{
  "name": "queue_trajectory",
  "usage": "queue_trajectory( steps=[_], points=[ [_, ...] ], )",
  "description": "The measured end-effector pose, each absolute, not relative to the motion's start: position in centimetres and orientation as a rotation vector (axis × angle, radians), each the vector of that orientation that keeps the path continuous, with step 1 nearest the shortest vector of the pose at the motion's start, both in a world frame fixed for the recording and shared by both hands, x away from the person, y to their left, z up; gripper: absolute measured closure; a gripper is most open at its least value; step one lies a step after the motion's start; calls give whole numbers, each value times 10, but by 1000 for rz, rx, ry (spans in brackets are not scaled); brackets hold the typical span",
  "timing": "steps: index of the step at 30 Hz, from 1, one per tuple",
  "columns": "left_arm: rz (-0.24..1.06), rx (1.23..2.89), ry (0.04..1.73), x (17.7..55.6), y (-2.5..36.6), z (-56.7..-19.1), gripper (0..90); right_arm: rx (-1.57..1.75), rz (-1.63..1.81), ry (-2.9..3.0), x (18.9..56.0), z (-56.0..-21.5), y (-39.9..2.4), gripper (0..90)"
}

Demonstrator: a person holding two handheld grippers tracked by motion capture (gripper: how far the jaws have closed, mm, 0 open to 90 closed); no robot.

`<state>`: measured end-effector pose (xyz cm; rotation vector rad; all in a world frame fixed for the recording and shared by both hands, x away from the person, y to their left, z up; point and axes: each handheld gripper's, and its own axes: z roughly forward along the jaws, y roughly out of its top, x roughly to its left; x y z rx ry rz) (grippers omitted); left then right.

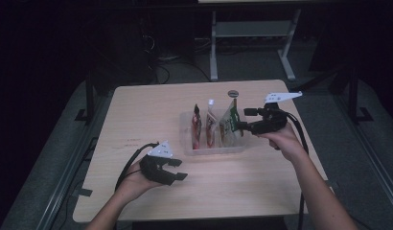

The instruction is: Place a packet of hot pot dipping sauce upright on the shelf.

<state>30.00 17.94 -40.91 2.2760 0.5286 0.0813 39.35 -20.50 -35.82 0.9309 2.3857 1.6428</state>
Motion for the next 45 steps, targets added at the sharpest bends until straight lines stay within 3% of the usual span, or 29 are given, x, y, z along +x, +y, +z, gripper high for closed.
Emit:
queue_trajectory(
  steps=[11,26,33,45],
  points=[
    [90,2294,569,298,199,-415,395,864,1546,2389,347,-364,-228,144],
    [100,2324,612,288,218,-427,347,854,1197,2543,297,-418,-234,143],
    [135,2395,625,284,229,-440,315,841,1032,2599,290,-436,-233,143],
    [122,2384,648,286,232,-442,297,806,1014,2611,292,-437,-230,142]
  ],
)
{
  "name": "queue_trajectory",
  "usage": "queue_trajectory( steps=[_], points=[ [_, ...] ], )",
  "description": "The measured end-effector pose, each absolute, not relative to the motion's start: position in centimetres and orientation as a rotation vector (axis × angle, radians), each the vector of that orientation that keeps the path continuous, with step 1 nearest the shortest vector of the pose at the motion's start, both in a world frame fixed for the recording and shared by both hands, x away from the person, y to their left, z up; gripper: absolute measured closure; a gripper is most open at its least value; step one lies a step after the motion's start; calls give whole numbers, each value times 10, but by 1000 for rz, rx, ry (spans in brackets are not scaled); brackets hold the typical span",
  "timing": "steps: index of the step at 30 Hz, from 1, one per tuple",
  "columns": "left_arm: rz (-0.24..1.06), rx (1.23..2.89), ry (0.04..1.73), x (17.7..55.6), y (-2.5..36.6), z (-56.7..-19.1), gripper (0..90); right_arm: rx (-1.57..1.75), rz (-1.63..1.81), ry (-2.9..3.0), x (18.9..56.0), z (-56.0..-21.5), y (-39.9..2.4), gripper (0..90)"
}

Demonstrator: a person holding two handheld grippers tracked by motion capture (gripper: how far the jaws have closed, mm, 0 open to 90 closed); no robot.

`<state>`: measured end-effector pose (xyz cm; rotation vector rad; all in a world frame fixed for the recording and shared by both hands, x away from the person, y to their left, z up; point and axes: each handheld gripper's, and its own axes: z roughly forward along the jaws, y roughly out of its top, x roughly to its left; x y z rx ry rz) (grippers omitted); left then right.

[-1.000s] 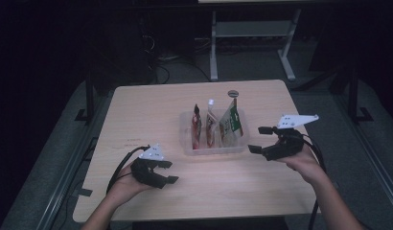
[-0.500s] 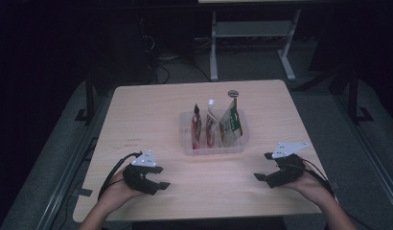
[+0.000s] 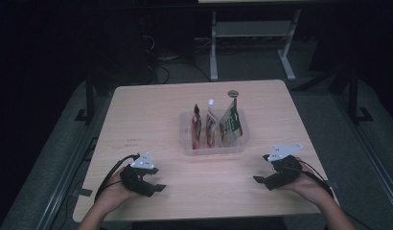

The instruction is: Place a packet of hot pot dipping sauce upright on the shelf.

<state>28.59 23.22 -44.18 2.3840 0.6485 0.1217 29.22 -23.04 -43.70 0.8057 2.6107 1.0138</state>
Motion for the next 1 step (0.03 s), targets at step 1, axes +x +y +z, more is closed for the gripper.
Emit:
queue_trajectory(
  steps=[1],
  points=[
    [123,2384,645,286,232,-442,295,806,1018,2610,292,-437,-231,142]
  ],
)
